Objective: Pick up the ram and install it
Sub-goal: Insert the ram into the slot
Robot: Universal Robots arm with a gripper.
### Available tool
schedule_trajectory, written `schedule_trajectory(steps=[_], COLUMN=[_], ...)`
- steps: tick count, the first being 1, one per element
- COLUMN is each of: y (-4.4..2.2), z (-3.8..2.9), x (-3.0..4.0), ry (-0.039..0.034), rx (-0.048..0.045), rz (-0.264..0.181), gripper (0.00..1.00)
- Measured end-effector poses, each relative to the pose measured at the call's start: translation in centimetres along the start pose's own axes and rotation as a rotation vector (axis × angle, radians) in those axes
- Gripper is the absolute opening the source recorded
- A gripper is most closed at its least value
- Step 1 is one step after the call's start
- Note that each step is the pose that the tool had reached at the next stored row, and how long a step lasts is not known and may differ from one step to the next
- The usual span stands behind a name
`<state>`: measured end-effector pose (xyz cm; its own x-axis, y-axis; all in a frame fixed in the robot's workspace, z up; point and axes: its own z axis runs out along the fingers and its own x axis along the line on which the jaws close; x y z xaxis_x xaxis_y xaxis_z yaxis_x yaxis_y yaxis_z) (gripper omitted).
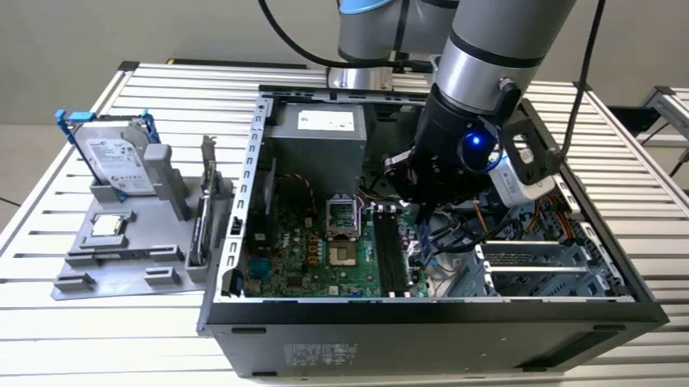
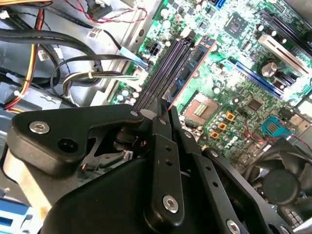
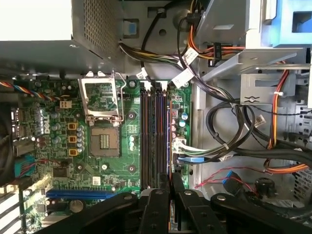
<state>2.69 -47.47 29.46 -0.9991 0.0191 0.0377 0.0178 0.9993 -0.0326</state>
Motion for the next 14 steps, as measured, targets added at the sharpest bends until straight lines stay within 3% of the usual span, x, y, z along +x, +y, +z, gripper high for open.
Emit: schedule_trajectory(steps=[7,14], y=[-0.03,-0.01], z=[0.83,1.46], x=[-0.04,0.23], ry=[-0.0004,-0.0092], rx=[0.0005,0.0004], rz=[-0.001,-0.002], gripper=[0.0,0.0])
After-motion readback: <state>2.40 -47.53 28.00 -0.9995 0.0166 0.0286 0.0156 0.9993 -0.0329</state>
